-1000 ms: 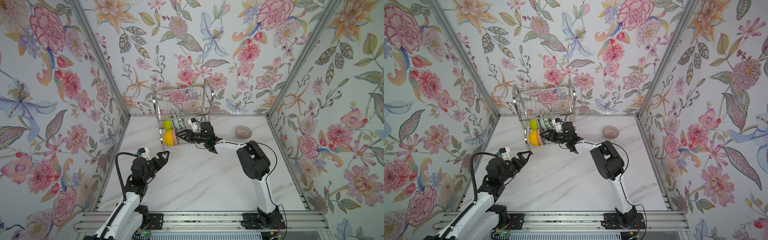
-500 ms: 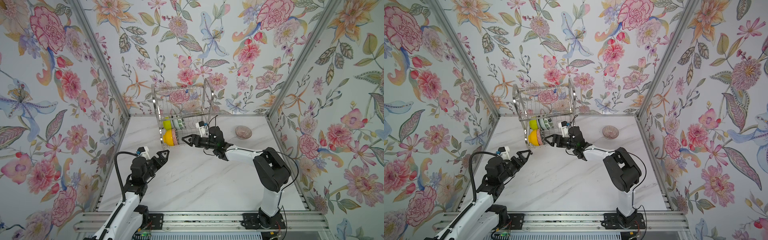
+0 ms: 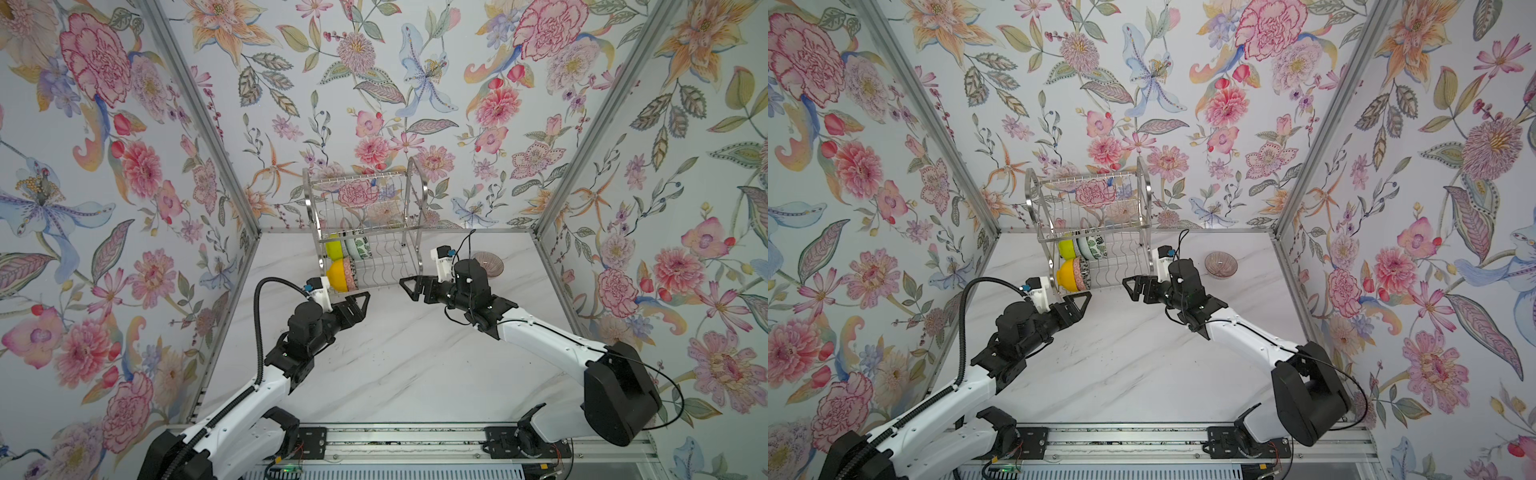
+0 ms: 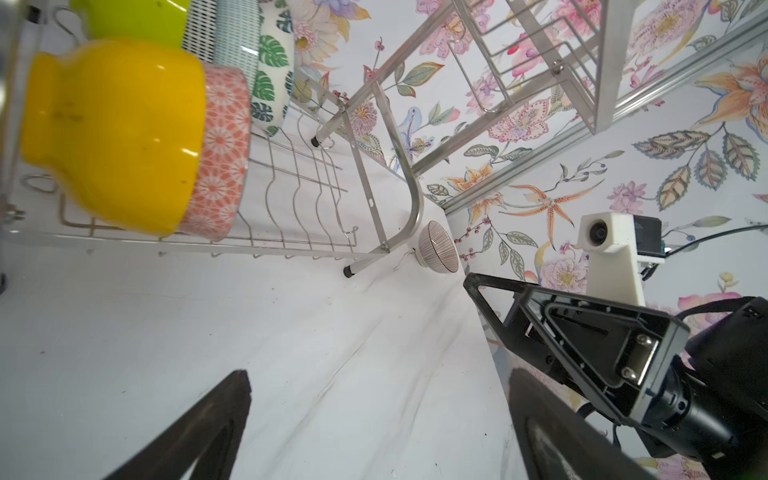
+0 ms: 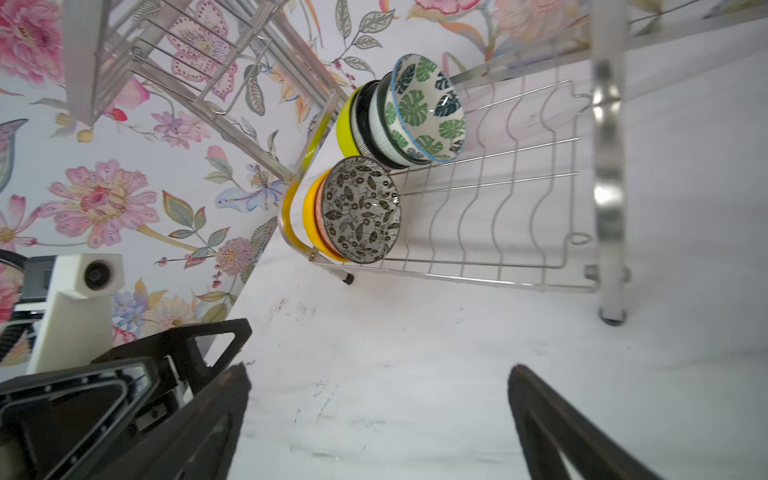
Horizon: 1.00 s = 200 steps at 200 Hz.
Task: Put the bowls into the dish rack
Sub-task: 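Reach the right gripper to the pink-striped bowl's rim while the left moves forward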
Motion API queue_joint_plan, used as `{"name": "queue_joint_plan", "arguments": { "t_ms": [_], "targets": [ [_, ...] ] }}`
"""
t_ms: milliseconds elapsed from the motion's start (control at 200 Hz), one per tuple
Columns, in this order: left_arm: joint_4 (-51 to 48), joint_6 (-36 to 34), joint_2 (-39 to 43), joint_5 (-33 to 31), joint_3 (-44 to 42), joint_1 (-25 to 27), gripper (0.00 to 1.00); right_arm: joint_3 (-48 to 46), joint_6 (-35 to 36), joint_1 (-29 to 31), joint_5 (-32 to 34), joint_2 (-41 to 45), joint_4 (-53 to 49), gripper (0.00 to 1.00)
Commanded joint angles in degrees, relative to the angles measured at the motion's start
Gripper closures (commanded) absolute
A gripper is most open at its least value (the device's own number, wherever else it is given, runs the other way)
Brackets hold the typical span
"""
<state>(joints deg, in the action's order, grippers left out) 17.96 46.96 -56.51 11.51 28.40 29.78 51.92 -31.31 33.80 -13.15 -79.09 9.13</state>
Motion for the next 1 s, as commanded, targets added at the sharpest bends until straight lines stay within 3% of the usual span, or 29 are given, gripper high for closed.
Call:
{"name": "queue_joint_plan", "arguments": {
  "t_ms": [0, 100, 210, 380, 490, 631, 846, 996],
  "targets": [
    [2.10, -5.14, -4.34, -4.03, 4.57, 3.99, 0.01, -3.67, 3.09, -4.14, 10.13, 6.91, -10.07, 0.01],
    [2.35, -7.81, -9.90, -4.60, 8.50, 7.24, 0.01, -5.45, 1.54, -9.36, 17.89, 13.17, -16.21, 0.02],
    [2.46, -10.86, -16.38, -5.76, 14.09, 11.09, 0.01, -6.61, 0.06, -16.84, 22.06, 18.73, -21.10, 0.01],
    [0.51, -15.22, -26.90, -7.07, 25.22, 16.05, 0.01, -6.85, -2.98, -30.79, 18.92, 19.99, -23.42, 0.01],
    [-0.40, -16.75, -33.60, -6.85, 31.94, 18.36, 0.01, -4.55, -5.18, -38.29, 12.19, 14.70, -23.90, 0.01],
    [-2.61, -18.90, -41.57, -7.10, 40.32, 21.11, 0.01, 1.28, -4.77, -42.83, 7.00, 4.37, -24.03, 0.02],
    [-6.62, -19.12, -50.51, -4.16, 50.02, 22.30, 0.01, 11.93, -3.79, -44.69, 0.08, -11.55, -23.10, 0.01],
    [-8.11, -19.89, -52.02, -5.37, 51.37, 22.28, 0.01, 19.22, -2.81, -44.06, -1.12, -21.35, -24.75, 0.05]
  ]
}}
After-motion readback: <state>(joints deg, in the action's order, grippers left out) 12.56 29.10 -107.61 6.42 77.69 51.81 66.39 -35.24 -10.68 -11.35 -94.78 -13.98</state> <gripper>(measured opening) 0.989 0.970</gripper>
